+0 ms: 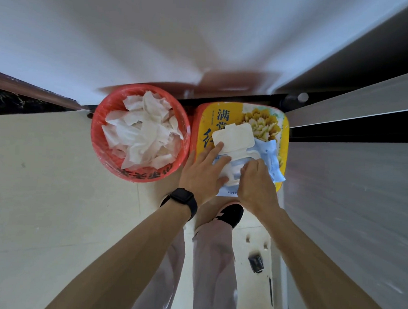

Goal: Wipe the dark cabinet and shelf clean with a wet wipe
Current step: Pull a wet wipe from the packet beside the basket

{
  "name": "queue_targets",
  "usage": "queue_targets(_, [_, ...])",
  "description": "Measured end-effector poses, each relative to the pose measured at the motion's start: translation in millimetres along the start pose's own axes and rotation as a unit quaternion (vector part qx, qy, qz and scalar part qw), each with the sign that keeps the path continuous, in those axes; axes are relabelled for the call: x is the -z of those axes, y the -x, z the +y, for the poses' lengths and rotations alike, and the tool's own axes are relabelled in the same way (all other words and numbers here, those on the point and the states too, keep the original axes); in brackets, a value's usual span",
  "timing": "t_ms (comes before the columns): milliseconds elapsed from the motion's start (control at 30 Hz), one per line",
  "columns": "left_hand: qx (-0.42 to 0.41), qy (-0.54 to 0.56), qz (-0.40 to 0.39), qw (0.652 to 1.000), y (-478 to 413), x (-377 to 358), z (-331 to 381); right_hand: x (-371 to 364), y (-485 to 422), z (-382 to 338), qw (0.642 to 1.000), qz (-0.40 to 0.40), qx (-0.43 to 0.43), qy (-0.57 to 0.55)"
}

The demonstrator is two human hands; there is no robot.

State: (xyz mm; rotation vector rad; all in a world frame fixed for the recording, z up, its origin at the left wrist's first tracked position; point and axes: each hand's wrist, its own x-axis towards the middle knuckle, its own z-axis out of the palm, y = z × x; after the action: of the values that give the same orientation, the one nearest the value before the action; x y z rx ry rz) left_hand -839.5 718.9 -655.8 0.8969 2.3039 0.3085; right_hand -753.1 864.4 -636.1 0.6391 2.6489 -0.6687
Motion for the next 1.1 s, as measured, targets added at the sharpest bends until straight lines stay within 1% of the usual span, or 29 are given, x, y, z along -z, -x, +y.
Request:
queue_targets(67, [-0.002,0.006,-0.007,1.0,0.0,-0.3,-0.9,1.5,7.8,6.4,0.998,0.026,0.013,-0.047])
queue_targets(133, [-0.005,0.007,-0.007,1.0,0.4,0.4,-1.9,4.1,10.3,7.3,0.993,0.037,-0.022,-0.11])
queue_targets(167, [-0.006,0.007,-0.008,1.0,0.5,1.2,-2.1,5.2,9.8,5.6,0.991,0.039,-0.037,-0.124])
queue_targets(267, [-0.004,-0.004,-0.008,1.0,-0.3,3.7,-0.2,-0.1,4.8,0.6,0.992,0.046,-0.055,-0.107])
queue_targets(367, [0.001,-0.009,-0.009,1.0,0.3,5.0,2.3,-2.0,-0.3,-3.9,0.997,0.04,-0.062,-0.038])
queue_targets(433, [0.001,-0.013,-0.011,1.0,0.2,5.6,2.8,-0.4,-2.8,-4.9,0.999,0.026,-0.032,0.002])
queue_targets(467, [0.003,-0.014,-0.011,1.0,-0.1,5.8,3.1,1.6,-3.4,-5.4,1.0,0.025,-0.005,-0.003])
queue_targets(567, [0.011,-0.015,-0.007,1.0,-1.2,4.0,5.6,11.0,-1.4,-8.0,0.994,0.046,0.072,-0.063])
queue_targets(633, [0.017,-0.015,-0.007,1.0,-1.3,2.1,7.0,13.1,3.4,-7.5,0.992,0.051,0.083,-0.082])
queue_targets(800, [0.017,-0.017,0.003,1.0,-0.4,1.2,7.9,7.2,13.7,2.1,0.99,0.056,0.013,-0.131])
queue_targets(867, [0.019,-0.015,-0.001,1.0,-0.9,1.5,7.9,6.6,12.7,4.4,0.99,0.048,0.011,-0.135])
queue_targets(967, [0.022,-0.014,-0.007,1.0,-0.8,3.0,8.9,6.4,9.0,5.3,0.994,0.047,0.031,-0.094])
queue_targets(1033, [0.029,-0.007,-0.01,0.999,-0.2,4.3,11.0,8.6,9.0,1.1,0.992,0.07,0.009,-0.103])
queue_targets(1100, [0.038,-0.005,-0.009,0.999,0.0,5.1,13.5,18.0,14.5,-10.2,0.975,0.116,-0.047,-0.182])
